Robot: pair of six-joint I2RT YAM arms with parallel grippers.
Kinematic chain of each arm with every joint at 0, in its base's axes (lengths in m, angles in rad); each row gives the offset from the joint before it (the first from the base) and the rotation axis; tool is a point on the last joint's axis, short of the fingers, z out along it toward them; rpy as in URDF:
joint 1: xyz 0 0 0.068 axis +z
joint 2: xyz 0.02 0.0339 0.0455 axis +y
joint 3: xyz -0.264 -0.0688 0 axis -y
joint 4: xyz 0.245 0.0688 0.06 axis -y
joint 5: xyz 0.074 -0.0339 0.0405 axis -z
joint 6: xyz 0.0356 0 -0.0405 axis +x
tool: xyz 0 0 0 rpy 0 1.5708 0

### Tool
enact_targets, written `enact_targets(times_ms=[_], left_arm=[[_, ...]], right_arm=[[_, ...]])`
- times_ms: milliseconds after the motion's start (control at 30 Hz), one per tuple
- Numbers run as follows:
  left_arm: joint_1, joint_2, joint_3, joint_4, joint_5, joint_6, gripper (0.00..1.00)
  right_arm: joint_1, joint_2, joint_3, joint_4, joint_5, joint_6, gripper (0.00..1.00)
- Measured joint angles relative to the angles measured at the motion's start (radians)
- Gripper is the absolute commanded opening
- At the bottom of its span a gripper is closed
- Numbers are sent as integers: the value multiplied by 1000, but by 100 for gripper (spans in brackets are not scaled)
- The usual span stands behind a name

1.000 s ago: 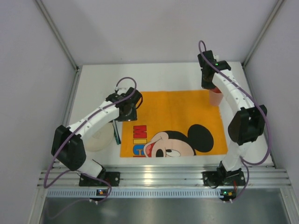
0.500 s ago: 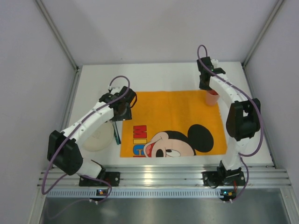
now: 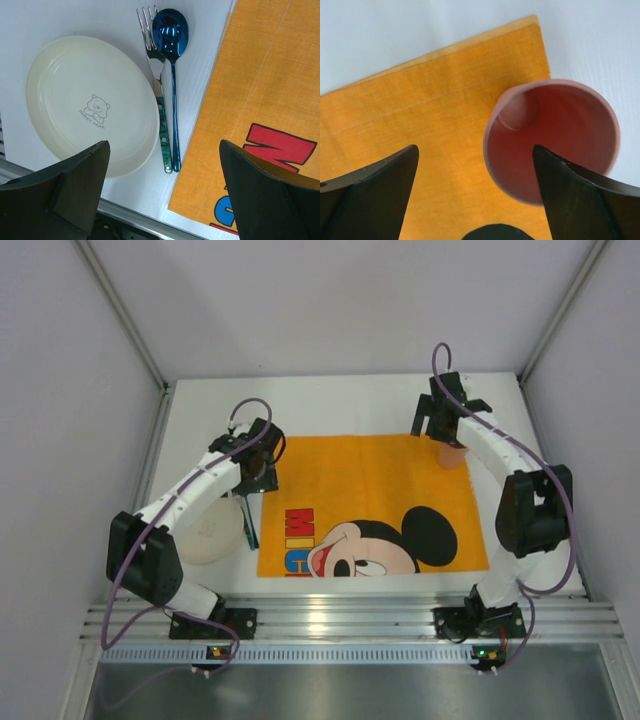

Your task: Set the dinner table for one person

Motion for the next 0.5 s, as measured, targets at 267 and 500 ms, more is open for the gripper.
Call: enact_targets(times_ms=[267,500], left_arm=[[77,10,-20,30,-13,18,80],[103,32,-192,74,7,22,77]], right_arm=[[10,-190,45,-112,-44,-6,100],[38,-435,74,-200,-72,0,100]])
